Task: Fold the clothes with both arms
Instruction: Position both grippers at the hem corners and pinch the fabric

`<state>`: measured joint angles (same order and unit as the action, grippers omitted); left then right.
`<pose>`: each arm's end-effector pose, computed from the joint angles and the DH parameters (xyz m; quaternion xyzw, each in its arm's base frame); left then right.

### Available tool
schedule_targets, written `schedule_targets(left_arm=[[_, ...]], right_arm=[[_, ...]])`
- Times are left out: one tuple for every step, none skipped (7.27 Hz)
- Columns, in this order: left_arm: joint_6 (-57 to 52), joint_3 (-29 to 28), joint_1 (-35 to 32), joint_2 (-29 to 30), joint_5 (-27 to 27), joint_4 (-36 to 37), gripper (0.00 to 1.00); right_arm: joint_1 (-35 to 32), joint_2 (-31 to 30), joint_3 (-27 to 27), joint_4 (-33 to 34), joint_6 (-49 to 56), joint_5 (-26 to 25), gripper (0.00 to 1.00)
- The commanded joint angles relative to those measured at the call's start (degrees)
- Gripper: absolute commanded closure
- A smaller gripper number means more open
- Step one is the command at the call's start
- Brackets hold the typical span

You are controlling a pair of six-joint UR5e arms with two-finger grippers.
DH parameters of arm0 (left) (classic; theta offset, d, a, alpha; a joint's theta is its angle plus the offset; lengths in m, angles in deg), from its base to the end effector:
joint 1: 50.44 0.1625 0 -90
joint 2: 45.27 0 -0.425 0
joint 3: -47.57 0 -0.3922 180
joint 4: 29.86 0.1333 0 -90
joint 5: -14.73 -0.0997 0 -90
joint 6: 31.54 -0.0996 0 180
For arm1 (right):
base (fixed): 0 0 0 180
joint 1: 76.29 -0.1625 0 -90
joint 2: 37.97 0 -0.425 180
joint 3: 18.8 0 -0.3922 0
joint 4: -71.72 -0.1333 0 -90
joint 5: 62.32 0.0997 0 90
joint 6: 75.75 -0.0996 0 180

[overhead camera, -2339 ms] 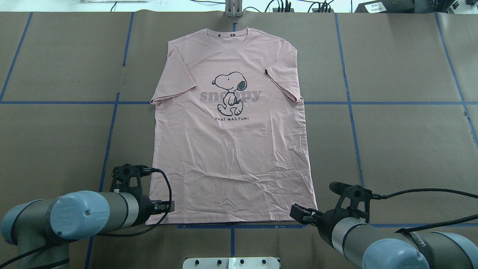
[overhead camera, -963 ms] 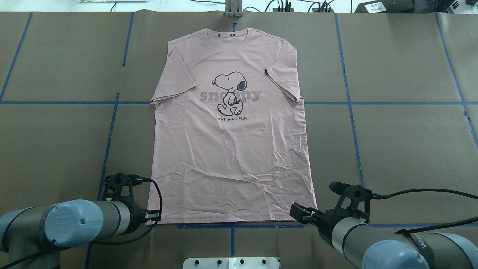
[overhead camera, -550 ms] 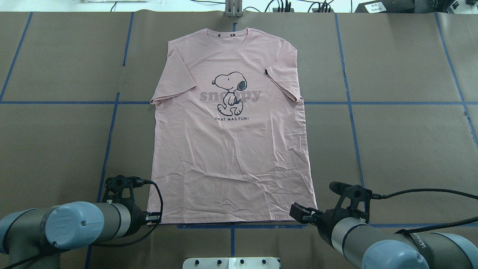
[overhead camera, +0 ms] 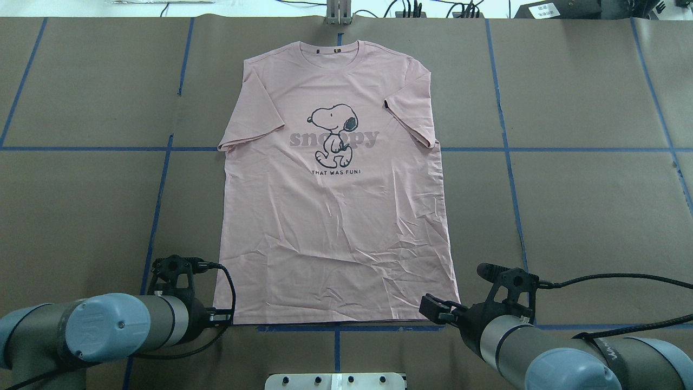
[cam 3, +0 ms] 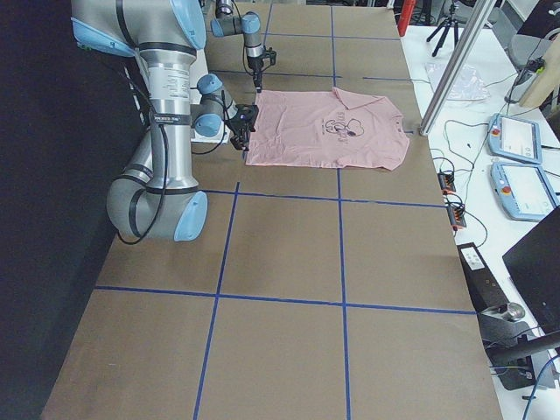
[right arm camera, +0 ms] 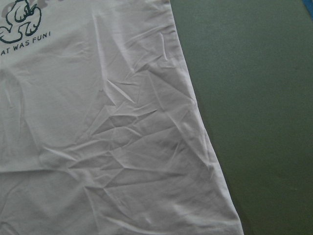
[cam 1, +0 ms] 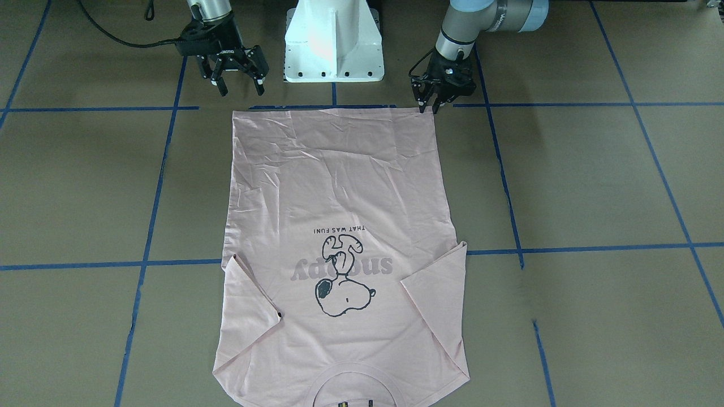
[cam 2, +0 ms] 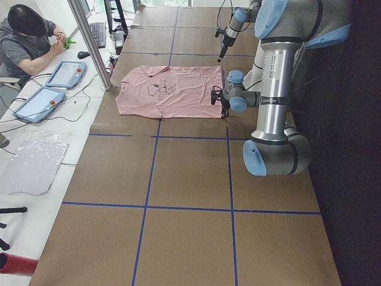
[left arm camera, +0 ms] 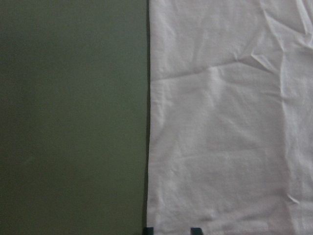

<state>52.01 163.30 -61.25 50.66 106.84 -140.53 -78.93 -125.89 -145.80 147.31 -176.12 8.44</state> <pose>0.4840 -0.2244 0.3613 0.0498 0.4384 -0.0260 0.8970 -0.4466 -0.1869 0.3158 0.1190 -0.4527 0.1745 0.8663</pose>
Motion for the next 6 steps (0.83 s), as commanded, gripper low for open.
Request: schedule_targets(left_arm=[[0.0, -0.4, 0.0, 0.0, 0.0, 0.1, 0.59], [0.0, -0.5, 0.0, 0.0, 0.0, 0.1, 0.59], [-1.1, -0.4, 0.0, 0.0, 0.1, 0.2, 0.61], [-1.3, -0.4, 0.0, 0.0, 0.1, 0.1, 0.85], [-1.4, -0.2, 0.0, 0.0, 0.1, 0.1, 1.00], [-1.2, -0.1, 0.1, 0.3, 0.0, 0.0, 1.00]], right_arm=[[0.0, 0.1, 0.0, 0.0, 0.0, 0.0, 0.00], [-0.1, -0.1, 0.0, 0.0, 0.0, 0.0, 0.00], [0.0, 0.0, 0.0, 0.0, 0.0, 0.0, 0.00], [0.0, 0.0, 0.0, 0.0, 0.1, 0.0, 0.00], [-0.1, 0.0, 0.0, 0.0, 0.1, 0.0, 0.00], [-0.1, -0.1, 0.0, 0.0, 0.3, 0.1, 0.00]])
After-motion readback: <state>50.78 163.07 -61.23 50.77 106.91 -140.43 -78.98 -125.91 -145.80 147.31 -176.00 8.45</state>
